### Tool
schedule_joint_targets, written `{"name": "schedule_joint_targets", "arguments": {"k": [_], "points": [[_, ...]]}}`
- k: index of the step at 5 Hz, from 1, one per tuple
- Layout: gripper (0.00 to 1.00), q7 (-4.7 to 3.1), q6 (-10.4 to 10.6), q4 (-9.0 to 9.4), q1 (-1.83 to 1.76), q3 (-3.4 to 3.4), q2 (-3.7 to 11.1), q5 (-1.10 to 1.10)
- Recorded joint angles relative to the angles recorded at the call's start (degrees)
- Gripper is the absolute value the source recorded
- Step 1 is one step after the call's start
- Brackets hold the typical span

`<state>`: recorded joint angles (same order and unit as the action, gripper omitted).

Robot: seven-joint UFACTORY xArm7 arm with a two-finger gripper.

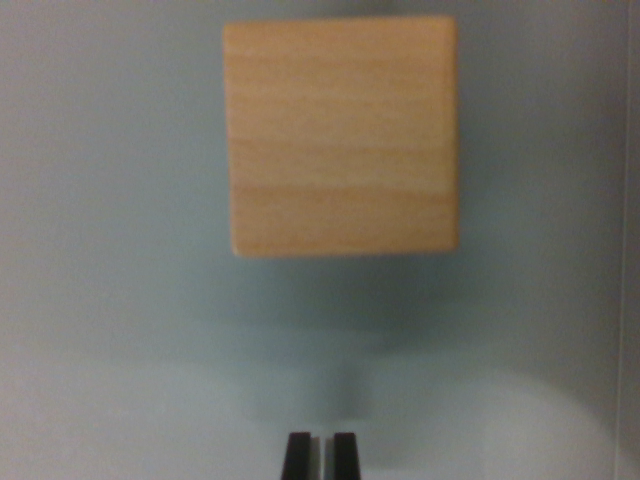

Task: Push wooden cube

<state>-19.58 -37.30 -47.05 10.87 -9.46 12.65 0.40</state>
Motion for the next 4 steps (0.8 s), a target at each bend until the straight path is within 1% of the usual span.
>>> {"name": "schedule_joint_targets", "arguments": {"k": [1, 2, 3, 4], "points": [[1.0, 0.0, 0.0, 0.0, 0.0, 0.0, 0.0, 0.0], [1.0, 0.18, -0.7, -1.81, -0.07, 0.15, 1.16, 0.14], [1.0, 0.18, -0.7, -1.81, -0.07, 0.15, 1.16, 0.14], [1.0, 0.39, -1.4, -3.9, -0.16, 0.33, 2.49, 0.3]]}}
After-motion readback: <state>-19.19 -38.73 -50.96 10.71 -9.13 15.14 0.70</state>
